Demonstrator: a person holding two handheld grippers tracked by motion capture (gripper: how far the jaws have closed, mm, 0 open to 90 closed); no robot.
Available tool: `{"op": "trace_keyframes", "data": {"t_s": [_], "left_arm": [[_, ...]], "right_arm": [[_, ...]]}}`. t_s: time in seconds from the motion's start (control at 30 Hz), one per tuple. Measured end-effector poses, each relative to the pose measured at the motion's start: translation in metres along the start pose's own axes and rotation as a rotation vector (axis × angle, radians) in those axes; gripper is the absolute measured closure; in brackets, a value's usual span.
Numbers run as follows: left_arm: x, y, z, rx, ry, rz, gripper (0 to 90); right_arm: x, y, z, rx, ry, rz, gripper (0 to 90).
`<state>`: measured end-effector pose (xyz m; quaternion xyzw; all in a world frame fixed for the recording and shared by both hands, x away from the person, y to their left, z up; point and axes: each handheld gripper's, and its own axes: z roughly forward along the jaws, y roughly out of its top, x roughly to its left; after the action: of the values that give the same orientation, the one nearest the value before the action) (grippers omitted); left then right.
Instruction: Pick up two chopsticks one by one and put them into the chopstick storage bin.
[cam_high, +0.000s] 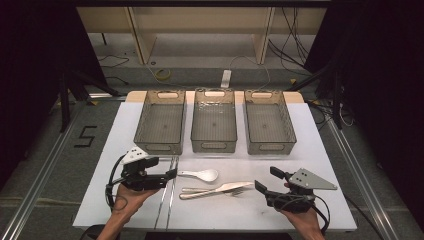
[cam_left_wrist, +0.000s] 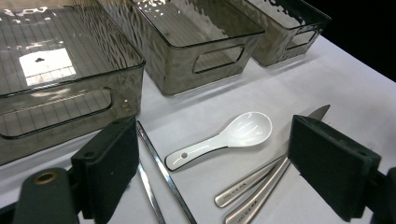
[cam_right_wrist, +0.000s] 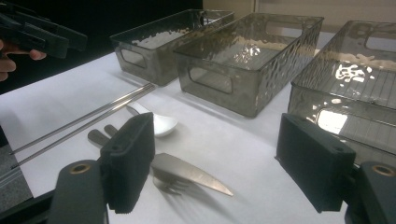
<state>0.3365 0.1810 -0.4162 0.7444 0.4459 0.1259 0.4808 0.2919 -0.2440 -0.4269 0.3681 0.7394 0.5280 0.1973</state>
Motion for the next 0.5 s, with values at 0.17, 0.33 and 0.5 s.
{"op": "trace_keyframes", "data": {"t_s": [0.17,0.33,0.5], "left_arm": [[-0.0001,0.0002,-0.0011,-0.009,-0.005,0.0,15.9],[-0.0005,0.0003,-0.0007,-0.009,-0.004,0.003,15.8],[0.0018,0.0016,-0.0016,-0.007,0.006,-0.01,15.8]], "right_arm": [[0.0002,0.0,0.0,-0.001,0.001,0.0,28.8],[-0.0001,0.0002,-0.0004,-0.001,0.0,0.0,28.8],[0.0,-0.0001,0.0003,0.0,0.003,0.002,28.8]]}}
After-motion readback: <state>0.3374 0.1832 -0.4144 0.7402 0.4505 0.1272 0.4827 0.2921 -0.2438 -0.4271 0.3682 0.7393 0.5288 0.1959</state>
